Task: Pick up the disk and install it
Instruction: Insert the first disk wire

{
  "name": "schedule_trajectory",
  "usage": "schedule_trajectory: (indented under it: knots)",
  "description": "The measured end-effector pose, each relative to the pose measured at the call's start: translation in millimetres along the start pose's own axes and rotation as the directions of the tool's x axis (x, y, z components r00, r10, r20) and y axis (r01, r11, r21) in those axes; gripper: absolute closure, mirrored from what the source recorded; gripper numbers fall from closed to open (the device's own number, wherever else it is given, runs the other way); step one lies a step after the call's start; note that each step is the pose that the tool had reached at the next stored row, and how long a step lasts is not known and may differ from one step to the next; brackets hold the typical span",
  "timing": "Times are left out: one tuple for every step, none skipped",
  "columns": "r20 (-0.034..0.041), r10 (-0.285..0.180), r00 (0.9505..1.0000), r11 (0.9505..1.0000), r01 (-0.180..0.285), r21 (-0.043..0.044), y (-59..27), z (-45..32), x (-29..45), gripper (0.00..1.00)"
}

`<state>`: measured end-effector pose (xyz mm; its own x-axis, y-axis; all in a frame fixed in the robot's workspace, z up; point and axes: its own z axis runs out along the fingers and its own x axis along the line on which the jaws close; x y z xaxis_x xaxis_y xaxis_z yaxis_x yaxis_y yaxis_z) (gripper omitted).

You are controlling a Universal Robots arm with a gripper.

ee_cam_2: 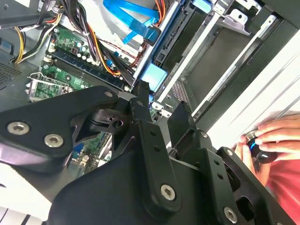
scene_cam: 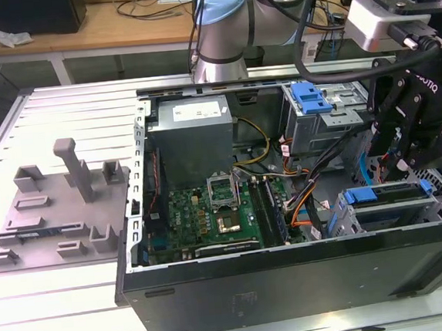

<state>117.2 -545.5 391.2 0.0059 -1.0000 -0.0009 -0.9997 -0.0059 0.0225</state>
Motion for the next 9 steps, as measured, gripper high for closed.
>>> schedule_trajectory:
  knots:
    - [0.0000, 0.000, 1.0000, 1.0000, 0.000, 0.0000, 0.0, 0.0, 0.0, 0.56]
    - [0.0000, 0.000, 1.0000, 1.0000, 0.000, 0.0000, 0.1, 0.0, 0.0, 0.56]
    - [0.0000, 0.000, 1.0000, 1.0000, 0.000, 0.0000, 0.1, 0.0, 0.0, 0.56]
    - [0.0000, 0.000, 1.0000, 1.0000, 0.000, 0.0000, 0.1, 0.0, 0.0, 0.56]
    - [0.0001, 0.000, 1.0000, 1.0000, 0.000, 0.0000, 0.1, 0.1, -0.6, 0.56]
    - [-0.0012, 0.000, 1.0000, 1.0000, 0.000, -0.0001, 0.1, 0.0, -3.2, 0.56]
    - [-0.0051, 0.000, 1.0000, 1.0000, 0.000, -0.0001, 0.1, 0.0, -5.8, 0.56]
    - [-0.0109, 0.000, 0.9999, 1.0000, 0.000, -0.0003, 0.0, 0.1, -9.2, 0.56]
    - [-0.0147, 0.000, 0.9999, 1.0000, 0.000, -0.0005, 0.0, 0.0, -12.4, 0.56]
